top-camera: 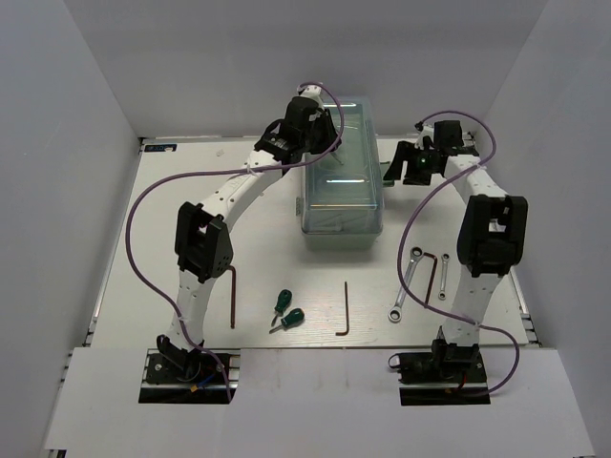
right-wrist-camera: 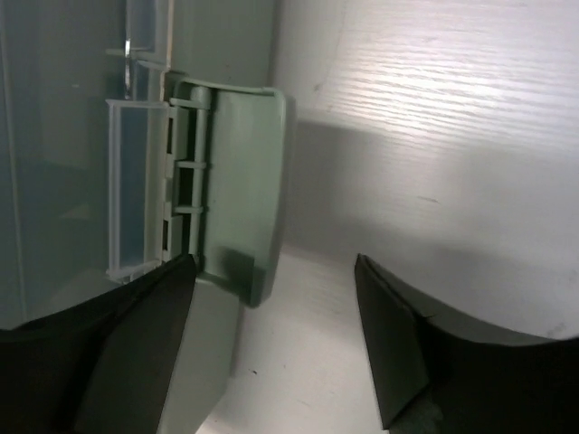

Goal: Sort the tools into containers

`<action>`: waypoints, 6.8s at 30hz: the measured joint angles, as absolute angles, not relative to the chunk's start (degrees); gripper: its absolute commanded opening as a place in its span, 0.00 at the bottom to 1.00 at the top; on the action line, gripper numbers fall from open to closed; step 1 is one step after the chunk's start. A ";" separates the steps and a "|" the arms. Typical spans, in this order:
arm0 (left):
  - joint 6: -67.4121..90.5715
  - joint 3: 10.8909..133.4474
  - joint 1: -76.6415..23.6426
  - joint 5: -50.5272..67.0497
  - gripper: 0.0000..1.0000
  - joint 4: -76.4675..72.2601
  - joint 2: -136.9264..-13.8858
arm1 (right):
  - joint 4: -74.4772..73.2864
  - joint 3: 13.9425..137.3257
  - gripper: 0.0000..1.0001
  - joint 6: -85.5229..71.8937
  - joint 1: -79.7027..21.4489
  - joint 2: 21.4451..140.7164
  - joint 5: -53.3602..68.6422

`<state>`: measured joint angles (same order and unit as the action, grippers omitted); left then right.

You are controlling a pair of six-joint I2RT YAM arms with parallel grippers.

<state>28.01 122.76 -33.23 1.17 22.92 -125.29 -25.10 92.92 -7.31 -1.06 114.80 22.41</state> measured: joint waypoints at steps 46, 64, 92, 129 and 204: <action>29.71 83.64 -15.94 -1.69 0.87 20.38 -93.69 | -22.46 96.62 0.00 -14.41 6.85 121.03 34.02; 29.36 72.51 -12.05 -12.78 0.98 27.46 -74.87 | -19.49 92.88 0.00 -14.17 8.29 119.50 34.70; 17.15 50.87 -13.63 20.49 0.40 33.19 -52.45 | -30.61 52.62 0.09 6.52 9.04 70.54 17.43; 25.82 47.35 -62.74 -4.51 0.66 15.25 -74.32 | -31.57 39.72 0.01 -9.26 -12.38 78.72 -2.59; 16.73 41.56 -69.49 -18.39 0.85 9.69 -68.99 | -46.92 58.13 0.43 7.14 6.74 89.30 -5.61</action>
